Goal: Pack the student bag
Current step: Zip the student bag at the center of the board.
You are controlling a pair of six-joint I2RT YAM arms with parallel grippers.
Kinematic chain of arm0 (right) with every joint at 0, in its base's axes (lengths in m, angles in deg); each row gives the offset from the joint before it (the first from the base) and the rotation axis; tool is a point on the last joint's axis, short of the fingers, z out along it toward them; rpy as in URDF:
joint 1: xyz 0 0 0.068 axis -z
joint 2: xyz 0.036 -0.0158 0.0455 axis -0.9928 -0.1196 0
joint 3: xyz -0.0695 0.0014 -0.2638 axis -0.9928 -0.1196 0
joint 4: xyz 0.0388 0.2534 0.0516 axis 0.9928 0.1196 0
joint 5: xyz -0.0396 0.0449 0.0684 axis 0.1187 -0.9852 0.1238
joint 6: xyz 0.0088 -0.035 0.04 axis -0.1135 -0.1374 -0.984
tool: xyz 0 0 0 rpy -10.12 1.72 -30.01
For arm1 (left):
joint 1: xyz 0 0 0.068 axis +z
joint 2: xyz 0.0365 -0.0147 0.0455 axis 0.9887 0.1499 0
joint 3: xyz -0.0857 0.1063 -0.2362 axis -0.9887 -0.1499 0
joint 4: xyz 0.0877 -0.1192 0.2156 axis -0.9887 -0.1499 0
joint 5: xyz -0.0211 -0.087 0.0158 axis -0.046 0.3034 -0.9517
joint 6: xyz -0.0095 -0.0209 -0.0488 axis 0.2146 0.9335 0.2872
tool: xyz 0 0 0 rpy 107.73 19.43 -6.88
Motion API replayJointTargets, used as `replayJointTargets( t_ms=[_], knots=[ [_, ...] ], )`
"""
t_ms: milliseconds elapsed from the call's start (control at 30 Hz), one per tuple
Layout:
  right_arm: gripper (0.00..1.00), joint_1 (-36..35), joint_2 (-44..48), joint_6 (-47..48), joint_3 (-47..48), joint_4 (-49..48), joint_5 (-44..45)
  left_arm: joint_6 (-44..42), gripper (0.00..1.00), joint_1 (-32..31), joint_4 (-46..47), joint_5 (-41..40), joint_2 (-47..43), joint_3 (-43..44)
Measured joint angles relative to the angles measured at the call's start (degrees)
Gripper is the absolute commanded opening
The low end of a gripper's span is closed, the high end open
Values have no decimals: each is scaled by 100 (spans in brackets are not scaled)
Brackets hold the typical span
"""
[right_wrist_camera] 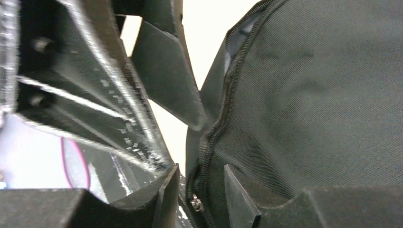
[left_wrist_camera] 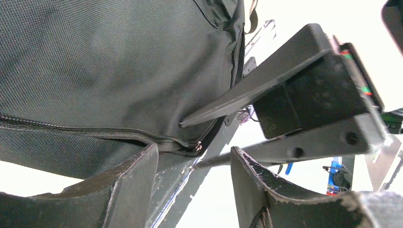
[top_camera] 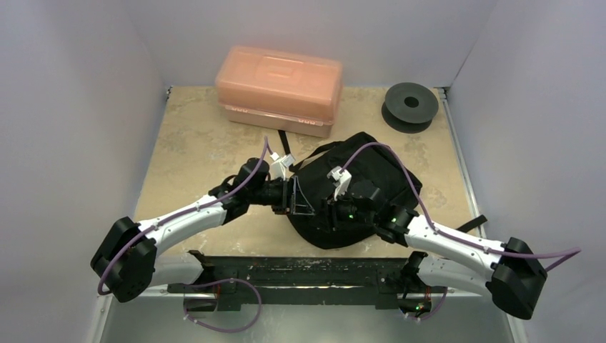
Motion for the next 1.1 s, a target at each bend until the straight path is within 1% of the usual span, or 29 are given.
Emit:
replayJointTargets(
  t_ms=[133, 267, 467, 600, 767, 867, 1100],
  knots=[
    [41, 4, -280, 116, 0, 33, 70, -72, 57, -13, -295, -125, 61, 195],
    [41, 4, -289, 179, 7, 57, 203, -219, 57, -15, -581, -348, 66, 273],
    [31, 4, -291, 295, 22, 79, 223, -315, 52, -13, -844, -374, 66, 271],
    [29, 4, -289, 354, 79, 170, -26, -369, 52, -13, -960, -396, 50, 271],
    [32, 15, -177, 341, 79, 173, -404, -391, 52, -13, -1012, -413, -4, 271],
    [30, 15, -133, 330, 52, 76, -614, -391, 52, -13, -1025, -413, -4, 271],
    [30, 15, -273, 317, -59, -175, -914, -428, 52, -13, -1147, -446, -129, 269]
  ],
)
